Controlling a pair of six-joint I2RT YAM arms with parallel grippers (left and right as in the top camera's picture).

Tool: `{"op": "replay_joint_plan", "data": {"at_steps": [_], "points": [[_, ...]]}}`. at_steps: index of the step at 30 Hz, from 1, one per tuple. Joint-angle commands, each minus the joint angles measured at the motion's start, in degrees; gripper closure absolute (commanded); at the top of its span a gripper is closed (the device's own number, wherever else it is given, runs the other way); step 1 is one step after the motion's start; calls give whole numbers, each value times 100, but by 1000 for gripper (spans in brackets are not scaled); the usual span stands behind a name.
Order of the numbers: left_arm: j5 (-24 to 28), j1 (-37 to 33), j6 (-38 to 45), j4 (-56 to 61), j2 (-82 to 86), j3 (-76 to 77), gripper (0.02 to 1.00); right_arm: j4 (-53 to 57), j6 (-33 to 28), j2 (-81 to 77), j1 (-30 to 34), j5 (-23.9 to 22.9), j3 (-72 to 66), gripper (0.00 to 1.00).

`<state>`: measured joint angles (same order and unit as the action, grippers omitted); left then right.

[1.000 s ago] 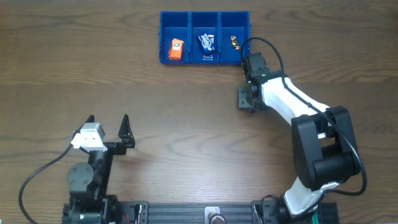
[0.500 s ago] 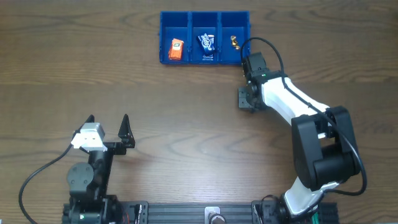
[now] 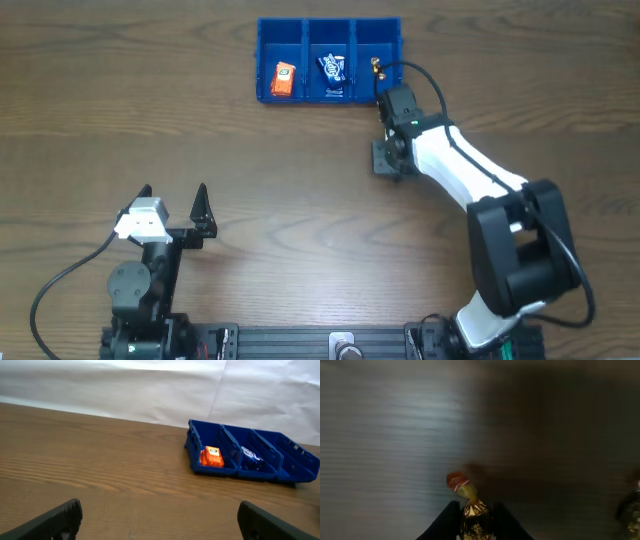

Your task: Sort Candies Into Trays

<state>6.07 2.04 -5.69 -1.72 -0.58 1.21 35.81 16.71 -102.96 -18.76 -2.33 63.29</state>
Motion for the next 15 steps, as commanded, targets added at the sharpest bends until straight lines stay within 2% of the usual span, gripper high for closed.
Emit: {"op": "replay_joint_plan", "data": {"at_steps": [1,3,8,15], "points": [[105,22,83,-214,31,-94,20,-2,-96,809,-90,-17,1023,785],[105,22,83,-214,31,-94,20,-55,-203,800,-90,-107,1572,805],[105,22,83,-214,31,-94,20,-485,-208,269,-90,-697,2479,833],[105,22,83,-214,31,-94,20,-966,-328,-820,-81,-925,2946,827]]}}
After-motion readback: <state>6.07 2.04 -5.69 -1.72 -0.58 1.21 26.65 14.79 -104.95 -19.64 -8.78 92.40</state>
